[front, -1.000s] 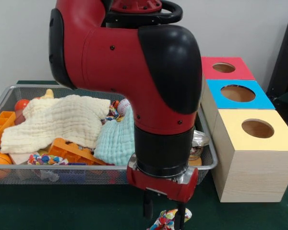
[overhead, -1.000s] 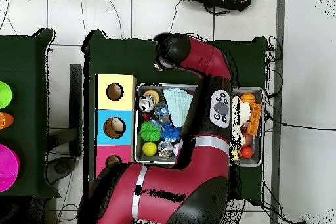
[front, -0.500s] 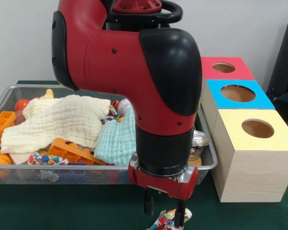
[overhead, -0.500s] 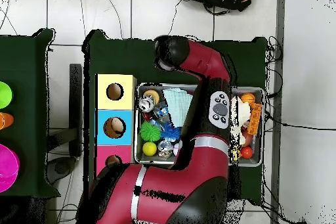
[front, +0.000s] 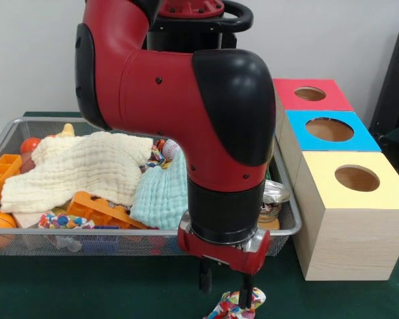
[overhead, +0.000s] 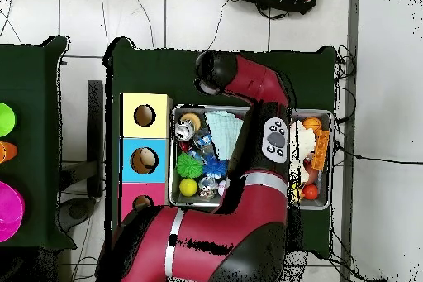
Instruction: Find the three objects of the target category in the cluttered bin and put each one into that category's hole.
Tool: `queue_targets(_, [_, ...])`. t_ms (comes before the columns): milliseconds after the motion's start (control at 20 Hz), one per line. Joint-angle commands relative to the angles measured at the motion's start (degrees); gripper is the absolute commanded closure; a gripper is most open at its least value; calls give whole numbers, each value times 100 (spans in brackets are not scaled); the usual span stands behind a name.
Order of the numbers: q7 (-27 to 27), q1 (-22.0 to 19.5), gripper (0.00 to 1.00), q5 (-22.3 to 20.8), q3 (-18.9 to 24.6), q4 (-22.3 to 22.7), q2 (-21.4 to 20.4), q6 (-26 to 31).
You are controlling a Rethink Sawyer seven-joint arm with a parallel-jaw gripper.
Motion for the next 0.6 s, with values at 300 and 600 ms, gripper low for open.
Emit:
queue_targets(300, [197, -14, 0, -277, 627, 991, -79, -463])
queue_targets(600, [354, 37, 0, -274, 597, 1126, -123, -684])
